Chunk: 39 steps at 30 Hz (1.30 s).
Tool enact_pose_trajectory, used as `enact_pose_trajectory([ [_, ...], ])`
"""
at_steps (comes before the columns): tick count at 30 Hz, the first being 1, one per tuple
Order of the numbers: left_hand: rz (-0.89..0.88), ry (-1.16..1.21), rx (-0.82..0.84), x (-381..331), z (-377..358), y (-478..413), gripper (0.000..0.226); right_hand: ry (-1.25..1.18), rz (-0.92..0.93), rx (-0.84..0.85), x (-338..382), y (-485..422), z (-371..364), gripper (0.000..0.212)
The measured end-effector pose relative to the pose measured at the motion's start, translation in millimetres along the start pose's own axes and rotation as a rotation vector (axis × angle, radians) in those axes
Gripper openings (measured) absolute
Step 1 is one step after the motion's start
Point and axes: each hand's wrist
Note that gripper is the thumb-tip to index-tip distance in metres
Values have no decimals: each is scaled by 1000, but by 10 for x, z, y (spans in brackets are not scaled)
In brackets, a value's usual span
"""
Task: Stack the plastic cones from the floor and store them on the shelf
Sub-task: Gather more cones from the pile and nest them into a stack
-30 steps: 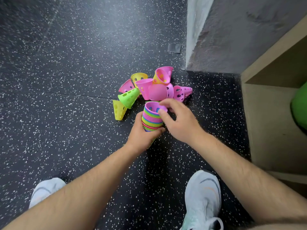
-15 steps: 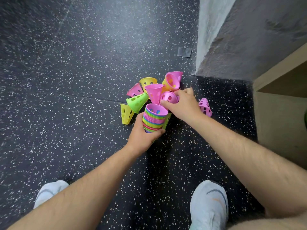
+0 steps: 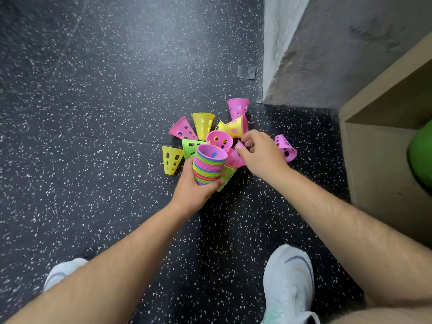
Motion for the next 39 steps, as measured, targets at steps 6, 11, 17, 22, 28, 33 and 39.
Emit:
enact_pose_trajectory([
  [6,0,3,25,14,25,10,73,103,-16,28,-55,121,-147,30],
  [11,4,9,40,39,30,2,79,214,80,46,-41,222,-185,20],
  [17,-22,-28,62,26,29,-22,77,75,9,-87,-22,206,-10,14],
  [22,-26,-46,130,24,29,-46,78,-118,1,-239,90,220,365,9],
  [28,-11,-50,150,33,73,-63,78,-175,91,-263,388,384,438,10],
  [33,-22,-18,146,-1,108,-37,73,-90,182,109,431,646,120,22],
  [39,-50,-47,147,17,106,-18,71,-168,-196,-111,317,718,182,19],
])
Point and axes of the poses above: each hand's wrist, its own y-axis away from the middle knuckle, its own z-axis out of the back of the hand, x = y × z, and after that the axes turned 12 degrees about -x, right-handed
